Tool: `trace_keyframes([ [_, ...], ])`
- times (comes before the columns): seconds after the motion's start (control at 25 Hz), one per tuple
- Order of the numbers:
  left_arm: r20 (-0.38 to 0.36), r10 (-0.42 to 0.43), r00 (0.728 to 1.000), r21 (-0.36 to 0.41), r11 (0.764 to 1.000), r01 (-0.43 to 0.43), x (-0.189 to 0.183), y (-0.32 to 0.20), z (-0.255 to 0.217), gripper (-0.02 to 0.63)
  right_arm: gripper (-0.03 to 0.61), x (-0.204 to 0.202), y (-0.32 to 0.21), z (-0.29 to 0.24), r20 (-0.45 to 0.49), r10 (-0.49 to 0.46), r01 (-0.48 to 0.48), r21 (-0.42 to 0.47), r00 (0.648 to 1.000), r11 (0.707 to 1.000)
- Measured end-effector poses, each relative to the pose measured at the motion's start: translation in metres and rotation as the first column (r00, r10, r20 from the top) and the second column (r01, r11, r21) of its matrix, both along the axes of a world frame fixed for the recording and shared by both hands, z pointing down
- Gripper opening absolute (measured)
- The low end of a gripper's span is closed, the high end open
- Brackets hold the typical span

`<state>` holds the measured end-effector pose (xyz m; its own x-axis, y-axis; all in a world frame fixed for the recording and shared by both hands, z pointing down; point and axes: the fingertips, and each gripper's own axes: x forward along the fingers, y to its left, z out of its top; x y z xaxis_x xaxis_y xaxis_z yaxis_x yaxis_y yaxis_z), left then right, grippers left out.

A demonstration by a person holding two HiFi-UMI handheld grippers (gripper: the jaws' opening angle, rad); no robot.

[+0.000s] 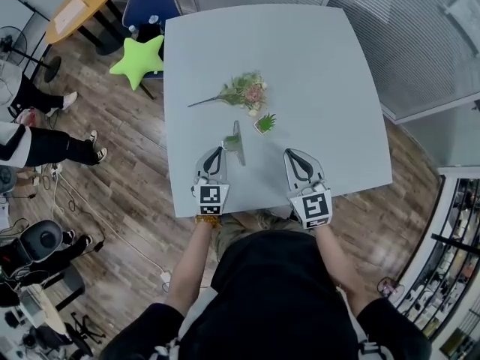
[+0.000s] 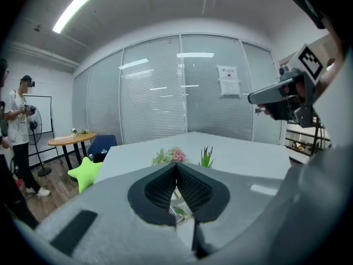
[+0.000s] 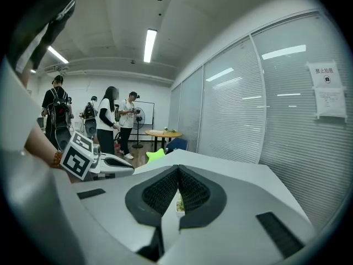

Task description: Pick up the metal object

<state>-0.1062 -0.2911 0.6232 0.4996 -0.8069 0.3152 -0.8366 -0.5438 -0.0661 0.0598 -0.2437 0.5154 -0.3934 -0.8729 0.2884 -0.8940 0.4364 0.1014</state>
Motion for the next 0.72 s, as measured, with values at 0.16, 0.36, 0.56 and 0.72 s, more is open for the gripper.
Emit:
trace_keyframes([
  [0.16,0.014,0.022,1.000,-0.020,1.000,-0.022,0.005,-0.008,0.021,0.022,0.000,0.006,0.001,0.002,-0.007,0.008,-0.008,-0.005,1.000,1.000],
  [0.36,0.023,0.019,1.000,-0.092,0.996,-0.017,0.005,-0.013,0.055,0.037,0.000,0.015,0.006,0.004,-0.038,0.014,-0.014,-0.013,0.999,1.000],
  [0.56,-0.017,-0.040,0.999,-0.199,0.979,0.036,0.003,-0.014,0.087,0.043,0.000,0.034,0.010,0.009,-0.066,0.040,-0.042,-0.023,0.997,0.999],
  [0.72,-0.021,-0.069,0.997,-0.242,0.968,0.062,0.004,-0.018,0.103,0.056,0.000,0.043,0.012,0.014,-0.080,0.054,-0.057,-0.033,0.995,0.998],
])
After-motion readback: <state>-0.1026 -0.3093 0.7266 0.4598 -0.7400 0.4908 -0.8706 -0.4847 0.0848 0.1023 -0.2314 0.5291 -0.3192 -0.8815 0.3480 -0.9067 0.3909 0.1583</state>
